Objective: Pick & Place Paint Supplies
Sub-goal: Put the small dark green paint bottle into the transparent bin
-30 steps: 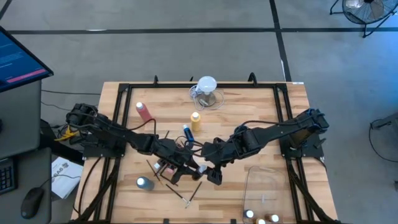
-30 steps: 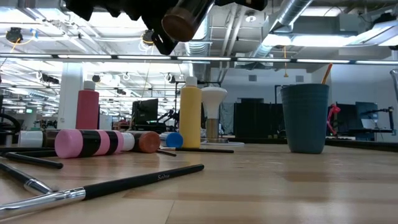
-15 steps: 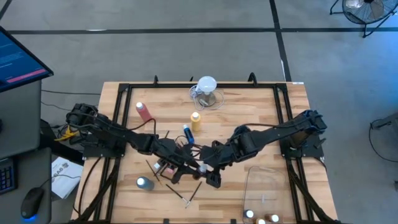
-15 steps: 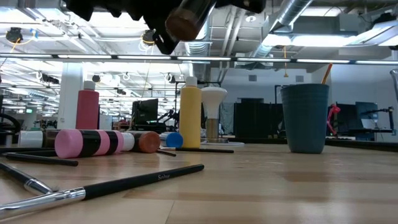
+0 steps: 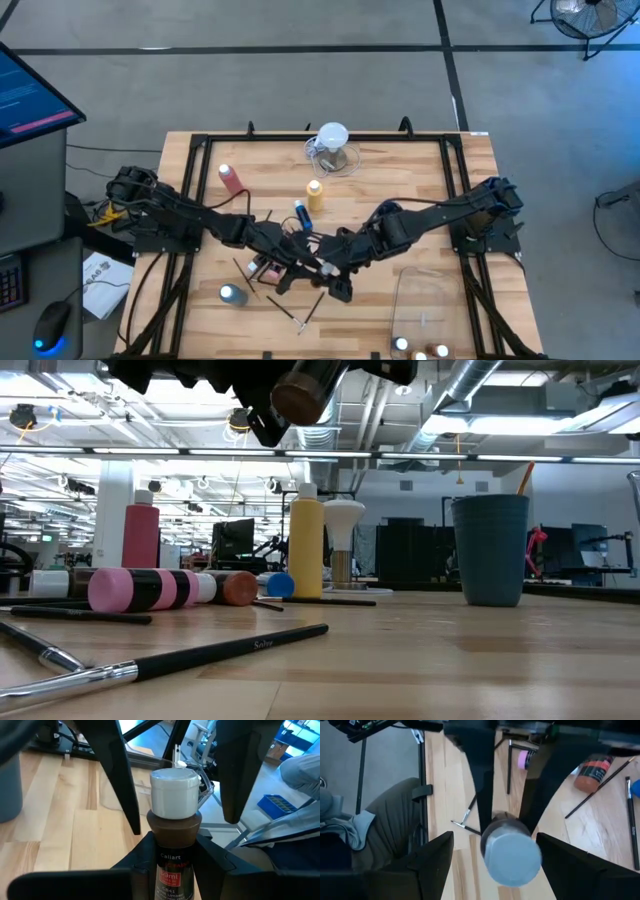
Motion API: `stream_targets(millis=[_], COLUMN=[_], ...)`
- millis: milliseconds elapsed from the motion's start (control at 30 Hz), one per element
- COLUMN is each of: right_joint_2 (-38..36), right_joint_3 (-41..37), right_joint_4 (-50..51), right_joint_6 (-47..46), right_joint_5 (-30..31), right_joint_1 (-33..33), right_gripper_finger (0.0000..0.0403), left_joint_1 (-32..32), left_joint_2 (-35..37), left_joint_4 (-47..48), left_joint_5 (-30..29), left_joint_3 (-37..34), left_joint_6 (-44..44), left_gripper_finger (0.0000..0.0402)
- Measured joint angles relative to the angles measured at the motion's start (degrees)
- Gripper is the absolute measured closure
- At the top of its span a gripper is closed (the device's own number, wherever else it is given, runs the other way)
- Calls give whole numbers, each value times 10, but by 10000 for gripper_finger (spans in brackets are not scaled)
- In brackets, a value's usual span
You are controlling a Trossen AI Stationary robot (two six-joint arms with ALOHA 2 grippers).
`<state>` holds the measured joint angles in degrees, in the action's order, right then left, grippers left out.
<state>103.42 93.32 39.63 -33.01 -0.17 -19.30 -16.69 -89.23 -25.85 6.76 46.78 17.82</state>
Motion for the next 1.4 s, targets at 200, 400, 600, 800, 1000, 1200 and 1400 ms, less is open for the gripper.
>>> stream_targets(millis=[200, 400, 600, 800, 1000, 1200, 1400], right_joint_2=[0, 0, 0, 0, -1, 0, -6], right_joint_3=[0, 0, 0, 0, 1, -1, 0], right_joint_4=[-14, 0, 2, 5, 18, 53, 93], right_joint_6=[1, 1, 0, 1, 0, -12, -40], right_joint_5=[0, 0, 0, 0, 0, -4, -2], right_joint_1=[6, 6, 6, 6, 6, 3, -6], right_gripper_finger=[131, 171, 251, 298, 298, 298, 298], left_joint_1=[-1, -1, -1, -1, 0, -1, -12], left_joint_2=[0, 0, 0, 0, 0, 6, 44], left_joint_4=[1, 5, 5, 7, 6, 10, 41], left_joint_5=[4, 4, 6, 7, 6, -5, -9], left_joint_3=[0, 0, 0, 0, 0, 0, 2], left_joint_6=[0, 0, 0, 3, 5, 7, -7], left_gripper_finger=[323, 323, 323, 323, 304, 241, 185])
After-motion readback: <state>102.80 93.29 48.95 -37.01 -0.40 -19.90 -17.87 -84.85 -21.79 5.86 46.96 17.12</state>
